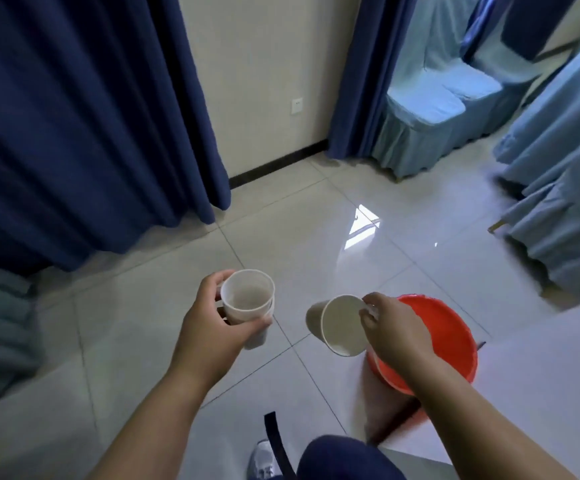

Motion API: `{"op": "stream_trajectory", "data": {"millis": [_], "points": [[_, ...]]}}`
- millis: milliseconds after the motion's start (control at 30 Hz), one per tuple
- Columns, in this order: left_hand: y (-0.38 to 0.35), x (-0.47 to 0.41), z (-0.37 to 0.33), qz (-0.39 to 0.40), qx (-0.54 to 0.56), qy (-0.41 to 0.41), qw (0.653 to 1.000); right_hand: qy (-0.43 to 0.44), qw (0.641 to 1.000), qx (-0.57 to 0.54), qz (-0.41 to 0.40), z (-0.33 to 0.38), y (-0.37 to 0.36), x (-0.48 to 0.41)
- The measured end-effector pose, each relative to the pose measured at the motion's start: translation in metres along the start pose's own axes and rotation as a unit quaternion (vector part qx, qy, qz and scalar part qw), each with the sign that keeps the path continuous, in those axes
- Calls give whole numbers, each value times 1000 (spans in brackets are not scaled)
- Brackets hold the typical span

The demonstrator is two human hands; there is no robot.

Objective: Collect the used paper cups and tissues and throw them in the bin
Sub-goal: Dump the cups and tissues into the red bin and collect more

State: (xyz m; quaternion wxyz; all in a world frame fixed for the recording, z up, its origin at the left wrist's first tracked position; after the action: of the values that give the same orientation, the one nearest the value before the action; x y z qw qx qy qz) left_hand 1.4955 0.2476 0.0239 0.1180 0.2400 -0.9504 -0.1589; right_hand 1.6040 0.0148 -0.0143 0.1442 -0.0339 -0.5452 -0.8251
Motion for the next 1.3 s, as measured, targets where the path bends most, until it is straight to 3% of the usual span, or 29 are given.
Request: {"op": "stream_trajectory", "data": {"millis": [367, 633, 1000, 1300], "points": [[-195, -144, -11, 250, -72, 14, 965, -264, 962, -55, -51, -140, 9, -63], [-339, -180, -2, 412, -217, -14, 885, -451, 885, -102, -51, -227, -11, -93], [-499, -206, 66, 517, -305, -25, 799, -585, 789, -181, -52, -309, -85, -122], [-611, -215, 127, 630, -351, -94, 686, -631, 726, -264, -72, -372, -153, -150]]}}
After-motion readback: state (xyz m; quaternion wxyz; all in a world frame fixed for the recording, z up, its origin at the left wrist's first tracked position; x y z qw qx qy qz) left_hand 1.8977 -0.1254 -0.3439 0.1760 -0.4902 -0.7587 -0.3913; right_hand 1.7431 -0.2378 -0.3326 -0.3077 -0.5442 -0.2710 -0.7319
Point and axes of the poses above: each hand's wrist, its own x-axis away from the middle knuckle, its own y-axis out of the back of the hand, z = x × y, the point moved 2 cm from there along -x, towards the middle knuckle
